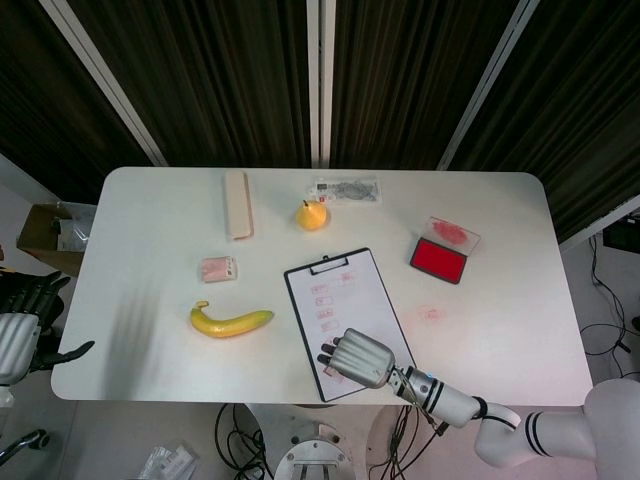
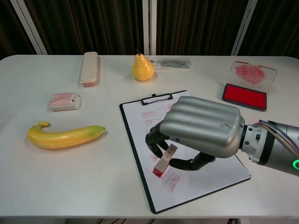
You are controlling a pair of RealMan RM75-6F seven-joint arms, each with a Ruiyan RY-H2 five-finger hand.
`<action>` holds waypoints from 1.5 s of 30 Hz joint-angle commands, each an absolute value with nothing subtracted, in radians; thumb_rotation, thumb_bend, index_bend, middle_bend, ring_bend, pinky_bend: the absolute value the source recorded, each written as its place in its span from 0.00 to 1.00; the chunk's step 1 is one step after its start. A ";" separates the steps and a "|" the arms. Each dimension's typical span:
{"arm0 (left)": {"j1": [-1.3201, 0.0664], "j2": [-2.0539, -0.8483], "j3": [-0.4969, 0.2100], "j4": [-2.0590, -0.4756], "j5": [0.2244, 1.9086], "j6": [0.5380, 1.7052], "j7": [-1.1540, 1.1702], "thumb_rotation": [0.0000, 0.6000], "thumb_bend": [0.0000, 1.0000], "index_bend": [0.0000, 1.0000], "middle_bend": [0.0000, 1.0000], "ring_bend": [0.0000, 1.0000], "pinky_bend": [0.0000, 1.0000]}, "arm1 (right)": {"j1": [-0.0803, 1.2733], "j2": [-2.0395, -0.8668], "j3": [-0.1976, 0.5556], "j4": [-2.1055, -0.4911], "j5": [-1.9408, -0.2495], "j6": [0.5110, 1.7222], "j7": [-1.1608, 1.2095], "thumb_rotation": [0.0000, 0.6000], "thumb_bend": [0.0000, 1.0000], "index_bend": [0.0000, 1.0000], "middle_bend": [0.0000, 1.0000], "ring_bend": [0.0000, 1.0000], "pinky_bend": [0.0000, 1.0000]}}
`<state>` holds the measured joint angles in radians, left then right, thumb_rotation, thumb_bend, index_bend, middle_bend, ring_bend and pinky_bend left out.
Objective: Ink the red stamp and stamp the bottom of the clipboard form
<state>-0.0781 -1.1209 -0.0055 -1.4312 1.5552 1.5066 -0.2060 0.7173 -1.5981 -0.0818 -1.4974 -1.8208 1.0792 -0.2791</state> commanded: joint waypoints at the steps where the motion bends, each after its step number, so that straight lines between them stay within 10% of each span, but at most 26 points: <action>1: -0.078 -1.119 -0.006 -1.436 1.556 1.508 -0.203 0.66 0.09 0.11 0.08 0.09 0.18 | 0.705 -1.519 -0.049 -1.589 -1.848 1.157 -0.275 1.00 0.38 0.83 0.65 0.68 0.88; 45: -0.099 -1.140 0.003 -1.433 1.562 1.473 -0.187 0.66 0.09 0.11 0.08 0.09 0.18 | 0.536 -1.503 -0.024 -1.247 -1.497 1.034 -0.274 1.00 0.37 0.79 0.64 0.68 0.88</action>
<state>-0.0990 -1.1401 0.0030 -1.4330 1.5623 1.4734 -0.1873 0.5363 -1.5023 -0.0238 -1.2484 -1.4984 1.0350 -0.2751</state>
